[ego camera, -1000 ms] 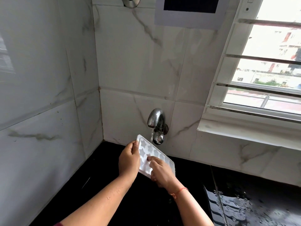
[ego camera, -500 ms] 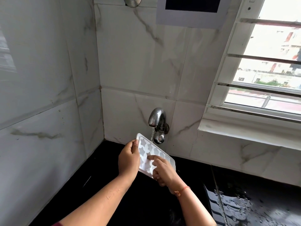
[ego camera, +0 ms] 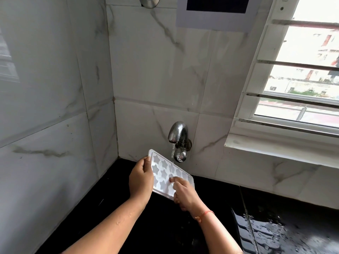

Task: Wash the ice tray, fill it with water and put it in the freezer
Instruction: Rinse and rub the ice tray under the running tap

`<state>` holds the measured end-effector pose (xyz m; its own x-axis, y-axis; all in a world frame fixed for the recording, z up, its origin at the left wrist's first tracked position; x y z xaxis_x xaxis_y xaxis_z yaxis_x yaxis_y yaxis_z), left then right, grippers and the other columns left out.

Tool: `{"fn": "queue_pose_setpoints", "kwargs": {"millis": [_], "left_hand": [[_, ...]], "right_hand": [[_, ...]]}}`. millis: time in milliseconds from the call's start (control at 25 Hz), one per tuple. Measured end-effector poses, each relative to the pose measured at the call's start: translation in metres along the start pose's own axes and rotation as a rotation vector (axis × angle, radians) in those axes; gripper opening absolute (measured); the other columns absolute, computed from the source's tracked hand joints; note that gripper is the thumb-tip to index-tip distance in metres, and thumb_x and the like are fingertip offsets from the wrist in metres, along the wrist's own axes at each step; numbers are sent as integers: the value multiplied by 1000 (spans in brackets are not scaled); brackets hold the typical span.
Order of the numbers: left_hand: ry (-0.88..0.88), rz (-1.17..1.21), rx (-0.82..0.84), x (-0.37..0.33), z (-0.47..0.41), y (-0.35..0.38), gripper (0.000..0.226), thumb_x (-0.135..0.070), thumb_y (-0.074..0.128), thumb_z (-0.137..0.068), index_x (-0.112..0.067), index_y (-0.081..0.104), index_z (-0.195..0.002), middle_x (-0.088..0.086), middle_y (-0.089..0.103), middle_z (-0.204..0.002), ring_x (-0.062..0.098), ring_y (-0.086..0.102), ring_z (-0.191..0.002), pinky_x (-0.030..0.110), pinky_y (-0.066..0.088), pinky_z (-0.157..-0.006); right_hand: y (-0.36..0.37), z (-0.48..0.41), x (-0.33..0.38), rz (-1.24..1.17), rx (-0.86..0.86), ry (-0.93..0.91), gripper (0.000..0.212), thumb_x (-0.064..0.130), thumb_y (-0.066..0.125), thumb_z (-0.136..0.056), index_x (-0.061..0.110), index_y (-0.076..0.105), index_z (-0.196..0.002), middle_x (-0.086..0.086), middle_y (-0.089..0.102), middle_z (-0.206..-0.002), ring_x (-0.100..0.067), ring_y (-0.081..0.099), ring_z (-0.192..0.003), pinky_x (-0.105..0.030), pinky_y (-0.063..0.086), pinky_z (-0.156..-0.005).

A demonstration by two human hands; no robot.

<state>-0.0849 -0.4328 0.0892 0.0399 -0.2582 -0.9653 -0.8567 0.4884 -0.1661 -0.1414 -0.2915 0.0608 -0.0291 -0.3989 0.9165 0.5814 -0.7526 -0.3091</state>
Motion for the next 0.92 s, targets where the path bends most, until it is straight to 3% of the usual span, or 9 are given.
{"fn": "queue_pose_setpoints", "kwargs": {"millis": [120, 240, 400, 560, 800, 920], "left_hand": [[12, 13, -12, 3, -3, -5, 32, -30, 43, -96, -9, 65, -104, 13, 68, -98, 29, 61, -95, 27, 39, -74], [12, 38, -29, 5, -4, -9, 32, -30, 43, -96, -7, 65, -100, 17, 68, -95, 31, 61, -93, 27, 39, -71], [1, 39, -8, 8, 1, -7, 33, -31, 43, -95, -7, 65, -98, 17, 68, -93, 32, 61, -92, 28, 39, -70], [14, 50, -16, 5, 1, -8, 33, -31, 43, -95, -7, 65, -98, 17, 68, -94, 32, 61, -92, 27, 38, -70], [10, 42, -17, 6, 2, -8, 33, -31, 43, -95, -8, 65, -100, 15, 68, -96, 30, 62, -94, 27, 39, -71], [21, 39, -13, 3, 2, -9, 33, -32, 43, -95, -7, 65, -97, 16, 68, -93, 31, 62, -92, 27, 38, -70]], "right_hand": [[-2, -4, 4, 66, 1, -17, 39, 10, 31, -90, 25, 55, -117, 7, 44, -58, -6, 38, -38, -14, 27, -32], [-2, -4, 3, 99, 5, -11, 35, 10, 31, -89, 26, 56, -109, 5, 43, -57, -9, 39, -43, -14, 27, -32], [4, -7, -1, 81, 29, 20, 29, 14, 33, -89, 25, 54, -105, 2, 41, -55, -9, 38, -41, -12, 23, -33], [-2, -6, 1, 76, 17, -18, 40, 10, 31, -89, 27, 54, -118, 5, 42, -54, -10, 37, -41, -15, 26, -32], [5, -8, -3, 40, 43, 9, 29, 13, 33, -90, 23, 53, -109, 0, 40, -57, -8, 37, -37, -13, 23, -31], [3, -8, -2, 49, 37, 2, 33, 14, 32, -91, 29, 53, -112, 1, 39, -53, -7, 37, -35, -14, 24, -32]]}}
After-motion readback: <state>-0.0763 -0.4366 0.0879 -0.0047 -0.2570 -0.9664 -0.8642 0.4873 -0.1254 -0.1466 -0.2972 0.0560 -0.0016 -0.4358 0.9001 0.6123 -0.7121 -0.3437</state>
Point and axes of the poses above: each hand's wrist, its own z-axis away from the middle knuckle, its own y-axis out of the palm, x = y × z, the point moved 6 cm from there along -z, towards the middle knuckle
